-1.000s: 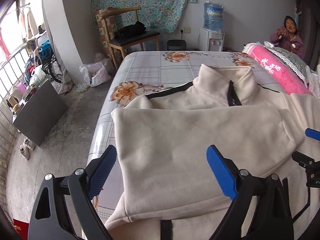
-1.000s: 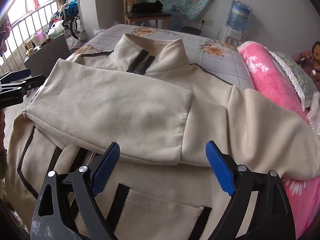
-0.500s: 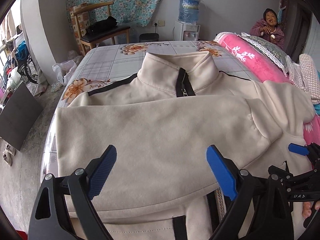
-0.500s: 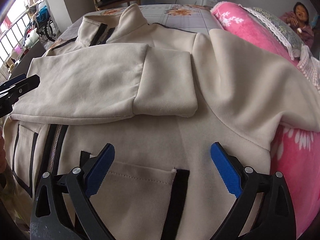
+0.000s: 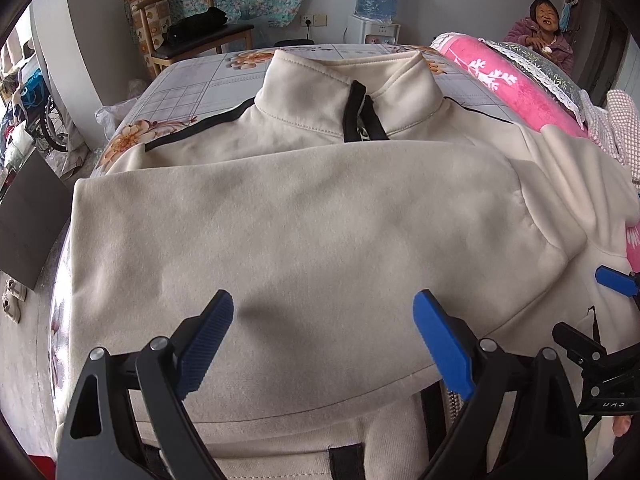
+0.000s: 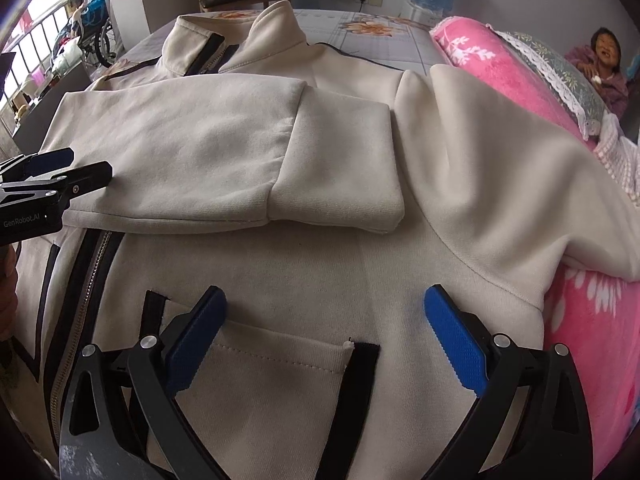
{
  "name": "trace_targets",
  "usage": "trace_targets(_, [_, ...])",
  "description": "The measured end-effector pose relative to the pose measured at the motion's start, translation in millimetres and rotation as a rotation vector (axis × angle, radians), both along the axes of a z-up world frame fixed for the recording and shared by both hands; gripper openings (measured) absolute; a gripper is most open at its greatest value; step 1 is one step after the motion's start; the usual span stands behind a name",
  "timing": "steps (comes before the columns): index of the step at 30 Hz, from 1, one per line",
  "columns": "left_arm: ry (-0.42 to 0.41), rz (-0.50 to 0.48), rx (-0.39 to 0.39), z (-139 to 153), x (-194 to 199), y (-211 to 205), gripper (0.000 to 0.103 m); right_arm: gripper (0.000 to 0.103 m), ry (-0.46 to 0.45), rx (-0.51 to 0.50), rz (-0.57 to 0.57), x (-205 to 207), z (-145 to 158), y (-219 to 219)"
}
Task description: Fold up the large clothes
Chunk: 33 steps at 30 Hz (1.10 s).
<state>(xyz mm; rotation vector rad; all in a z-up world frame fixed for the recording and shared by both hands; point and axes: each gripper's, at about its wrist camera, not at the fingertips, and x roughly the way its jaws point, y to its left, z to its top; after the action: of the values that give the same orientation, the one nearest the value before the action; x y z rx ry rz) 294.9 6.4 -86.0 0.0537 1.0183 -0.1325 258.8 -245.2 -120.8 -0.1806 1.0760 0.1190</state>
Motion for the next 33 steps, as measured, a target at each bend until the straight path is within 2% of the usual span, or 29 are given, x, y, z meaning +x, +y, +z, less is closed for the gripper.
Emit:
trace_targets(16, [-0.019,0.024,-0.001,-5,-3,1,0.097,0.095,-0.012,0.028,-0.002,-2,-2,-3])
trace_targets(27, [-0.023,0.017,0.011,-6,-3,1,0.098,0.095,-0.02,0.019,0.028,-3,1,-2])
trace_targets(33, [-0.042,0.023,0.019,-7,-6,1,0.098,0.095,-0.029,0.12,-0.039,-13,23,-23])
